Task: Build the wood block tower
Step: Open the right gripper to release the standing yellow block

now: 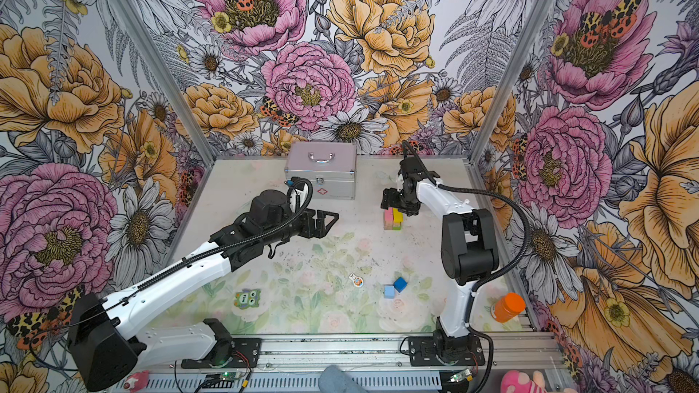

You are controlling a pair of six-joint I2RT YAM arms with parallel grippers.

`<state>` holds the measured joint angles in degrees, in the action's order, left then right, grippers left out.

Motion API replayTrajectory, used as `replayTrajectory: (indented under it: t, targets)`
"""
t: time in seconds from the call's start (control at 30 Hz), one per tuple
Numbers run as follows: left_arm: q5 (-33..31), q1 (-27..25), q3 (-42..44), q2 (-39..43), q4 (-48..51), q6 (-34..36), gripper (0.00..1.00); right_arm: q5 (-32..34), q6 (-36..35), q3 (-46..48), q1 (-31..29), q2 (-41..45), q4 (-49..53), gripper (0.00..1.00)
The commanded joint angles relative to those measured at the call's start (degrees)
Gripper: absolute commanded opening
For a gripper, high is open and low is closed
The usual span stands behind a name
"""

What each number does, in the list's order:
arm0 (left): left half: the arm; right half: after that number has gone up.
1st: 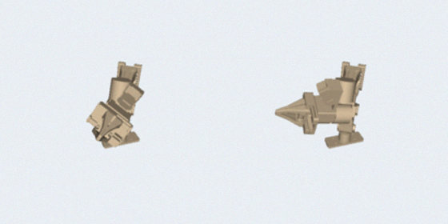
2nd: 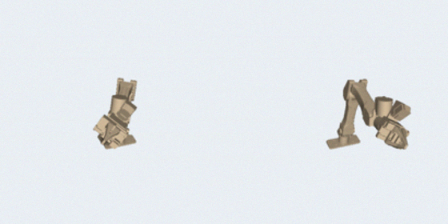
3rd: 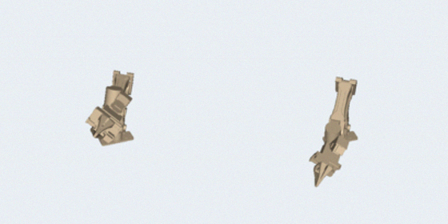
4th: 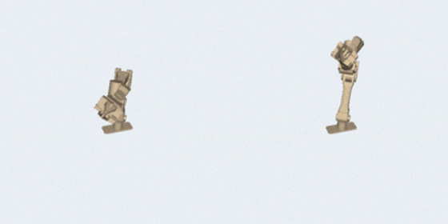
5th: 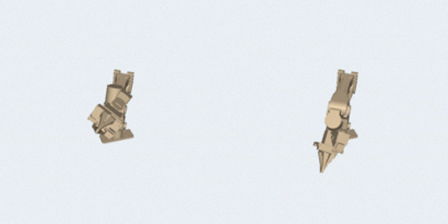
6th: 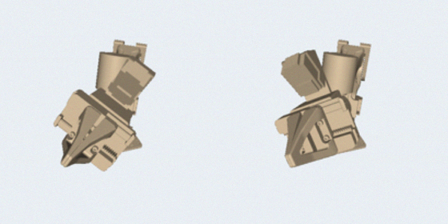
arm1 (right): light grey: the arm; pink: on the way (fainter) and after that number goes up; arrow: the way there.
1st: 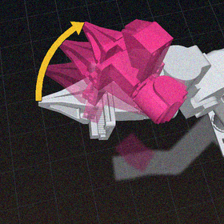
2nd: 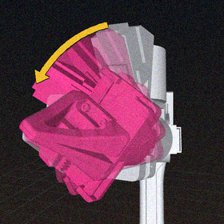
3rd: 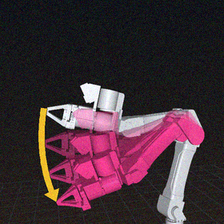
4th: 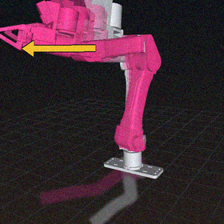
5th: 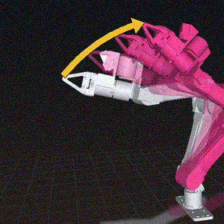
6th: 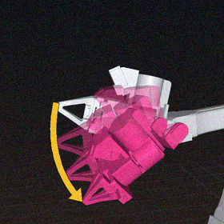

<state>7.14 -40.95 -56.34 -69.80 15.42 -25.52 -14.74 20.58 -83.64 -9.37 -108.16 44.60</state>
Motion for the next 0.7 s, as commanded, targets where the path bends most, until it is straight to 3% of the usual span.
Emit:
replayTrajectory:
  t: [0.0,0.67]
  targets:
    - [0.34,0.66,0.88,1.51,-1.71,-0.49,0.99,0.63,0.73,-1.83,-0.31,-1.09,0.49,0.82]
    - [0.11,0.88,1.67,2.85,-2.05,-1.11,0.99,1.65,0.16,-2.00,-0.48,3.32,1.97,0.82]
